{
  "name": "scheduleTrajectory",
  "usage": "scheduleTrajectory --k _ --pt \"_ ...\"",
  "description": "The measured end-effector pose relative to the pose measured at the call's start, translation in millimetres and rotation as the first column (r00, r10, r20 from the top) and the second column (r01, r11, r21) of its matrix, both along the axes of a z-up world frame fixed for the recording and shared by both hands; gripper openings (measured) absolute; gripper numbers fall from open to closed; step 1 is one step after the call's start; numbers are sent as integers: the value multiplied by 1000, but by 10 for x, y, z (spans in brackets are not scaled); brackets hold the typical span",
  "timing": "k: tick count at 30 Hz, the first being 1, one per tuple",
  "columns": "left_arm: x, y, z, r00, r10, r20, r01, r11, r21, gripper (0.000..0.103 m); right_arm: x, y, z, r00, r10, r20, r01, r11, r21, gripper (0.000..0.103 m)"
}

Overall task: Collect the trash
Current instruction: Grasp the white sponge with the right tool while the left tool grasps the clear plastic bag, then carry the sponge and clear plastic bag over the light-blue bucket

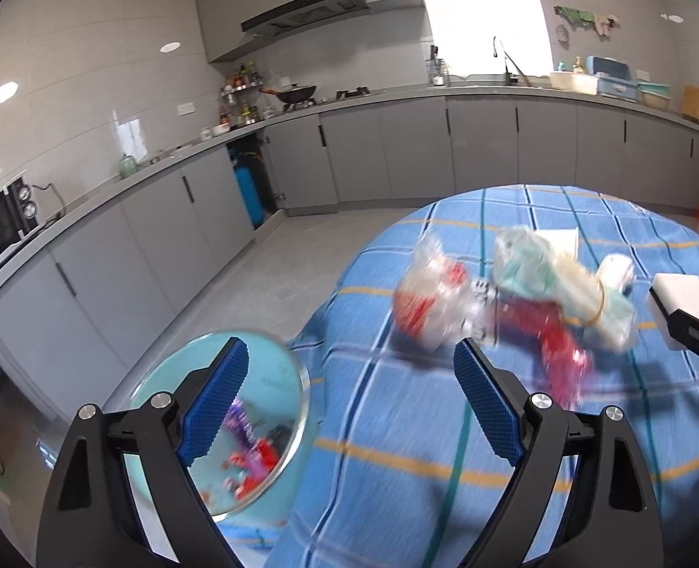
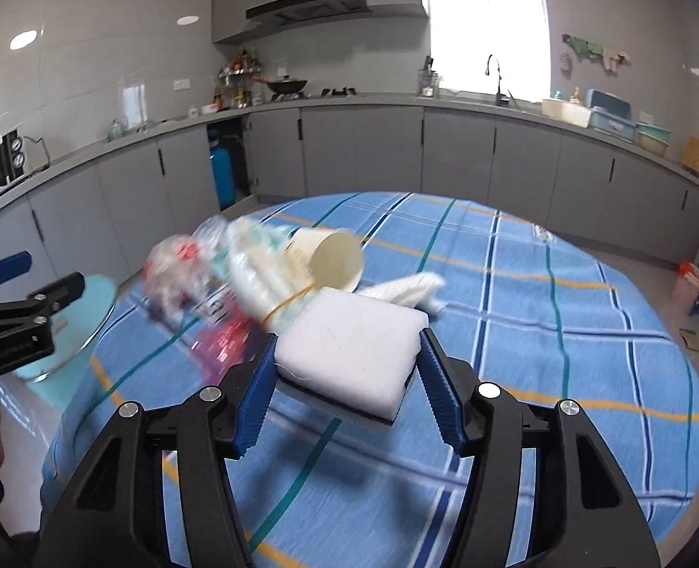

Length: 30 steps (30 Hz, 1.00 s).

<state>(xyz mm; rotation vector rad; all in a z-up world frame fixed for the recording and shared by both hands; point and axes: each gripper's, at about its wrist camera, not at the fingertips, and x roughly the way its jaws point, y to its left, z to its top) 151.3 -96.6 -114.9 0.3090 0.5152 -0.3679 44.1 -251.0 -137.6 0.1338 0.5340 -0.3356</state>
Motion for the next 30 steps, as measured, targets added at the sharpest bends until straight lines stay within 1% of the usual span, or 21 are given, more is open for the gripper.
scheduleTrajectory --k 5,8,11,12,13,14,15,16,18,21,24,26,30 --pt "290 -332 -55 1000 -20 -23 20 1000 17 87 124 -172 60 1000 -18 14 18 1000 2 59" --pt "448 -480 -110 998 -30 -52 31 999 21 87 224 -265 51 1000 -16 11 16 1000 16 59" --pt "600 -604 -219 996 -32 -86 36 998 46 86 298 -313 30 1000 -11 8 10 1000 30 59" --pt "627 -625 -254 995 -35 -97 41 998 54 83 312 -318 23 1000 -9 7 9 999 32 59" --pt "646 -638 -285 993 -42 -108 49 997 57 76 325 -323 13 1000 -6 6 5 999 36 59" --pt "667 -662 -318 990 -55 -129 62 996 59 58 333 -325 2 1000 -2 4 2 999 39 59" --pt "678 -673 -346 987 -66 -148 75 995 59 44 343 -324 -11 1000 1 2 -2 999 43 59" --pt "683 -686 -367 984 -79 -162 89 994 57 38 346 -324 -21 1000 4 0 -4 999 46 59" --pt "635 -704 -375 985 -90 -149 102 992 72 25 344 -319 -19 1000 7 4 -7 999 52 59" --pt "565 -678 -363 984 -100 -148 112 991 71 19 324 -309 -13 1000 9 10 -9 999 53 59" --pt "478 -591 -313 987 -93 -131 102 993 65 18 307 -263 -11 1000 16 9 -16 999 52 59" --pt "392 -486 -250 992 -74 -103 80 995 63 18 300 -226 2 1000 21 11 -22 999 48 59" --pt "275 -287 -150 995 -55 -82 59 997 49 18 284 -106 51 999 39 18 -40 999 35 59"
